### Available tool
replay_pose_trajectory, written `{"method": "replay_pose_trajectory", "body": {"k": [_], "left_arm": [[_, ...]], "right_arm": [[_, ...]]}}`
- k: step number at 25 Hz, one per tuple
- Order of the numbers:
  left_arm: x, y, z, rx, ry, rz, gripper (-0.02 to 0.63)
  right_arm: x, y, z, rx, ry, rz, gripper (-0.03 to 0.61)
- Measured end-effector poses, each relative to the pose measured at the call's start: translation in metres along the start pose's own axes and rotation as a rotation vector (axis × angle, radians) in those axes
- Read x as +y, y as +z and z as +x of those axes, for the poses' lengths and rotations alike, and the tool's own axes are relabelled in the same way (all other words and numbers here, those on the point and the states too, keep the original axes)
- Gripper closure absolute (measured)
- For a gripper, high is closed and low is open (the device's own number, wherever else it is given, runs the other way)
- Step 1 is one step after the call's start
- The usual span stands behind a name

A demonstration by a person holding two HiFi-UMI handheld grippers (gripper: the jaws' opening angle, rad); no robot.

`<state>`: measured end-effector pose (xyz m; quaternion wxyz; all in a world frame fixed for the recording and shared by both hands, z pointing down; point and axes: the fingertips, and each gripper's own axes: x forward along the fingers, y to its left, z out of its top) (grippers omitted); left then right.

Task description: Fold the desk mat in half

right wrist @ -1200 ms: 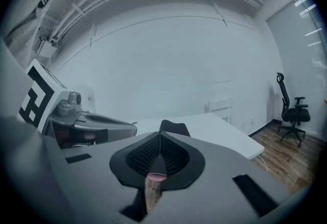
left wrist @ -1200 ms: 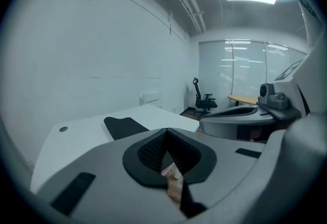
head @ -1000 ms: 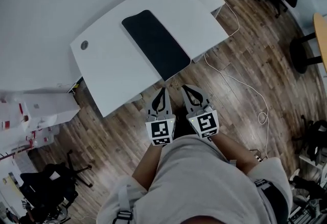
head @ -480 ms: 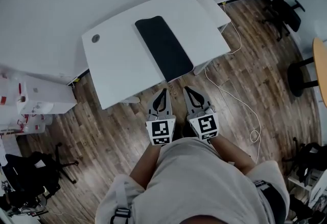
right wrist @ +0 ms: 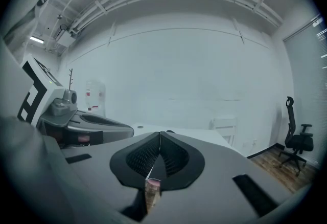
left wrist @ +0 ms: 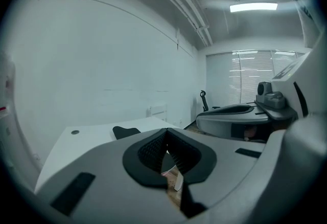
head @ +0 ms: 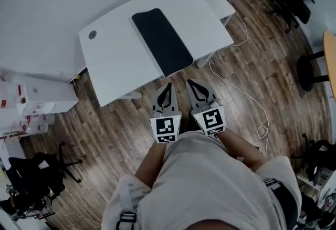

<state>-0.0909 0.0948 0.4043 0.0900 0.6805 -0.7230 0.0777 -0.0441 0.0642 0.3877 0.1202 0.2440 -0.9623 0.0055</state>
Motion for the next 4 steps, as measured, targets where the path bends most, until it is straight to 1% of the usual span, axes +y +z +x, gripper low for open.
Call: {"method": "replay_pose_trajectory", "body": {"k": [4], "left_arm": [[-0.016, 0.009, 0.009, -0.017, -0.020, 0.013, 0.601]], "right_arm": [[-0.016, 0.008, -0.006, -0.027, -0.013, -0.014, 0.538]]}}
